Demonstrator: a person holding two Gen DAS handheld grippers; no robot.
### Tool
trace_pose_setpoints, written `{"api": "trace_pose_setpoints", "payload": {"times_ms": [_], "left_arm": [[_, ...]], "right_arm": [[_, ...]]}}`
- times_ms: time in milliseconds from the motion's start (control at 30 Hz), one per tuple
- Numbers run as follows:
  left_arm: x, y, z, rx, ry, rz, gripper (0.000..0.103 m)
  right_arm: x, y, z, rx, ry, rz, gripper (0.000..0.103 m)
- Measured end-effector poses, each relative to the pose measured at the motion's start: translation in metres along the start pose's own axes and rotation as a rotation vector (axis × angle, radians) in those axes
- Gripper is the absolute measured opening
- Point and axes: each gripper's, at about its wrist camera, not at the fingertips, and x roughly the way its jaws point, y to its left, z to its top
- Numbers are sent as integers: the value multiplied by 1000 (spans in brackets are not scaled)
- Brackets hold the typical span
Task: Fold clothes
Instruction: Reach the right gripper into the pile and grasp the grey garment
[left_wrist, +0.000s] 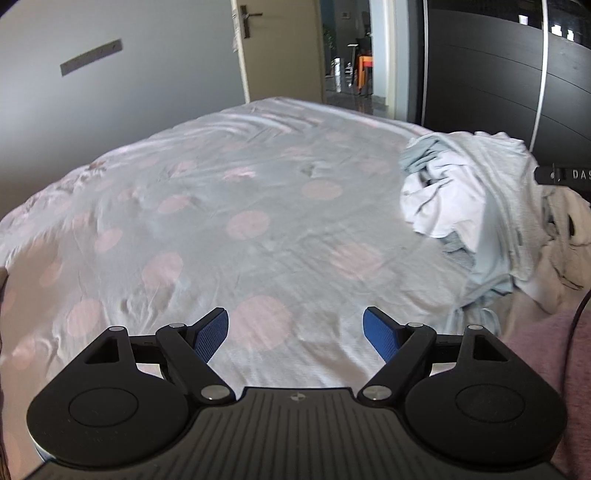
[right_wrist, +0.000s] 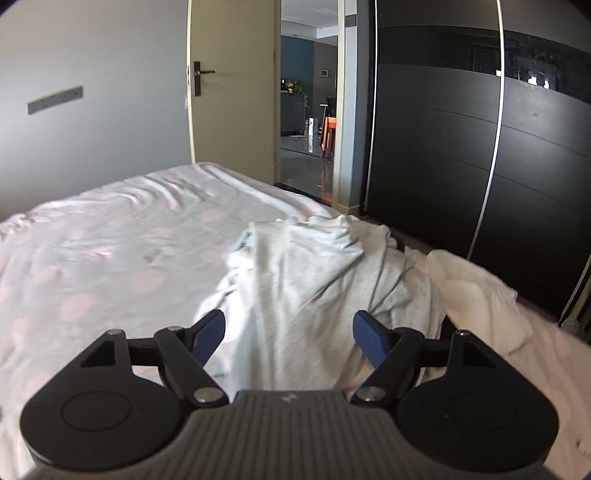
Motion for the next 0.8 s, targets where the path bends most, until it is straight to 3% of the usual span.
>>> {"api": "trace_pose_setpoints", "payload": {"times_ms": [300, 433, 500, 533, 567, 700, 800], "left_arm": [[39, 48, -15, -59, 139, 76, 80], [43, 68, -19, -102, 167, 99, 80], [43, 75, -20, -110, 172, 106, 80], [42, 78, -20, -113, 170, 110, 80], [41, 82, -20, -119, 166, 113, 80], [31, 97, -18, -163, 143, 120, 80], [20, 106, -17, -188, 122, 123, 80]], "right_arm": [[105, -23, 52, -40, 32, -109, 76], [128, -31, 62, 8, 108, -86, 37], [127, -29, 65, -1, 118, -90, 28], [124, -25, 68, -18, 110, -80, 15], [120, -21, 70, -27, 97, -56, 9], [85, 7, 81, -72, 32, 43, 8], [51, 42, 84, -99, -12, 167, 8]]}}
